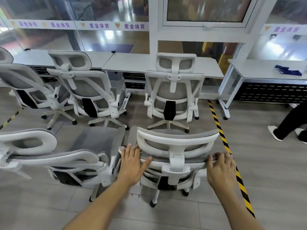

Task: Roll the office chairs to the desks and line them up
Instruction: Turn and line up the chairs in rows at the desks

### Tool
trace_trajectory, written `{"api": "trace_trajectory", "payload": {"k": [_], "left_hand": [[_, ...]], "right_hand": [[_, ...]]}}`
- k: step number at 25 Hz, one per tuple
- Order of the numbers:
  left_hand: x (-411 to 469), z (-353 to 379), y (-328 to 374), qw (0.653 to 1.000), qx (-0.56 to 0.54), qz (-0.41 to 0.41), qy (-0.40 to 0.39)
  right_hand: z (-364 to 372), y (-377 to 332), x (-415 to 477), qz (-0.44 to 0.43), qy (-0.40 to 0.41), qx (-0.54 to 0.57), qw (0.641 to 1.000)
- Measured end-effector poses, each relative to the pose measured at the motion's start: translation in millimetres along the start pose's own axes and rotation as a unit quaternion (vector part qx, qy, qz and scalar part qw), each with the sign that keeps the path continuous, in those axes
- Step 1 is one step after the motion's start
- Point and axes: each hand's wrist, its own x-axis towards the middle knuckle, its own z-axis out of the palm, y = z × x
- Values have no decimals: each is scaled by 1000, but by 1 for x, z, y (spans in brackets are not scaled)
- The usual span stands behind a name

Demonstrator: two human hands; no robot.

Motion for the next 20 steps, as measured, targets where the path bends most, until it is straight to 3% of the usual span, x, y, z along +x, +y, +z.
{"api": "trace_trajectory", "payload": {"k": [5,12,20], "left_hand": [[13,4,4,1000,-2,23,-16],[25,11,48,999,19,34,-36],[18,6,38,999,-9,31,8]], "right_hand": [[4,5,-8,54,24,61,996],[-6,40,16,54,54,98,992],[0,37,11,8,35,27,999]]}}
